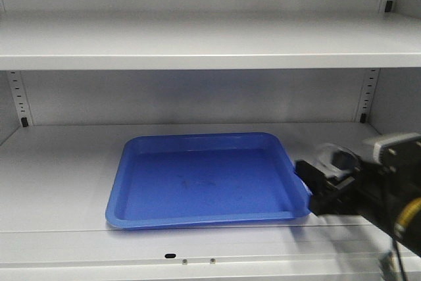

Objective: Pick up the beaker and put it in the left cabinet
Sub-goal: 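Extend the right gripper with the beaker over the blue tray, then lower the beaker onto the blue tray and open the right gripper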

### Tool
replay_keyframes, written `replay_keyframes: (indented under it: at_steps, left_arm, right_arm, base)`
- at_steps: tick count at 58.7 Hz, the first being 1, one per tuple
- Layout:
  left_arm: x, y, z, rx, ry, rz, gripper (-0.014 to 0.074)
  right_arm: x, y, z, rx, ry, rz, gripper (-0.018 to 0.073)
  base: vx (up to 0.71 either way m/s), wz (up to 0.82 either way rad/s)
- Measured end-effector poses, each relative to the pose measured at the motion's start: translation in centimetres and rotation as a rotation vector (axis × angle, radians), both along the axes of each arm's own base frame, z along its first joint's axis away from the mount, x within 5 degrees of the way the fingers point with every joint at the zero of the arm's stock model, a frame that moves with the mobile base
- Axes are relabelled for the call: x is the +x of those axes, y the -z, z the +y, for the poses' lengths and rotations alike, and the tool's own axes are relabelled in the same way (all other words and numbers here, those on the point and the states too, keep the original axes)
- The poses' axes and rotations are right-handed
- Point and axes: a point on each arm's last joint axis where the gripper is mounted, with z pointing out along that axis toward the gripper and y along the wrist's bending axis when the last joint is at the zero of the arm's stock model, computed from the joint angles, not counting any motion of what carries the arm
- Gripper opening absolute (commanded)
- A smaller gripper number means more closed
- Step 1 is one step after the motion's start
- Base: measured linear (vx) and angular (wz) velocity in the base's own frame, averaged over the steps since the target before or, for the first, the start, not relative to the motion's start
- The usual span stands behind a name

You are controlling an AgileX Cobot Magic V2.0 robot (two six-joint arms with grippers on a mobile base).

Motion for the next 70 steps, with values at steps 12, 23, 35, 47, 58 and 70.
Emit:
replay_keyframes:
  at_steps: [12, 23, 35, 47, 58, 70]
  left_arm:
    - [0.0, 0.0, 0.0, 0.000, 0.000, 0.000, 0.0004]
    - [0.0, 0.0, 0.0, 0.000, 0.000, 0.000, 0.0004]
    - [0.0, 0.0, 0.0, 0.000, 0.000, 0.000, 0.0004]
    - [0.0, 0.0, 0.0, 0.000, 0.000, 0.000, 0.0004]
    - [0.0, 0.0, 0.0, 0.000, 0.000, 0.000, 0.0004]
    - [0.0, 0.0, 0.0, 0.000, 0.000, 0.000, 0.0004]
  right_arm:
    - [6.2, 0.7, 5.1, -0.050, -0.133, -0.001, -0.0001]
    - [10.5, 2.4, 10.0, -0.089, -0.189, 0.023, -0.0001]
    - [13.0, 4.8, 11.5, -0.095, -0.188, 0.057, 0.0047]
    - [13.3, 5.2, 11.7, -0.096, -0.195, 0.058, 0.0223]
    - [13.3, 5.1, 11.7, -0.095, -0.204, 0.050, 0.0471]
    - [13.2, 5.1, 11.8, -0.093, -0.207, 0.046, 0.0650]
  base:
    - [0.00, 0.00]
    - [0.00, 0.00]
    - [0.00, 0.00]
    - [0.00, 0.00]
    - [0.00, 0.00]
    - [0.00, 0.00]
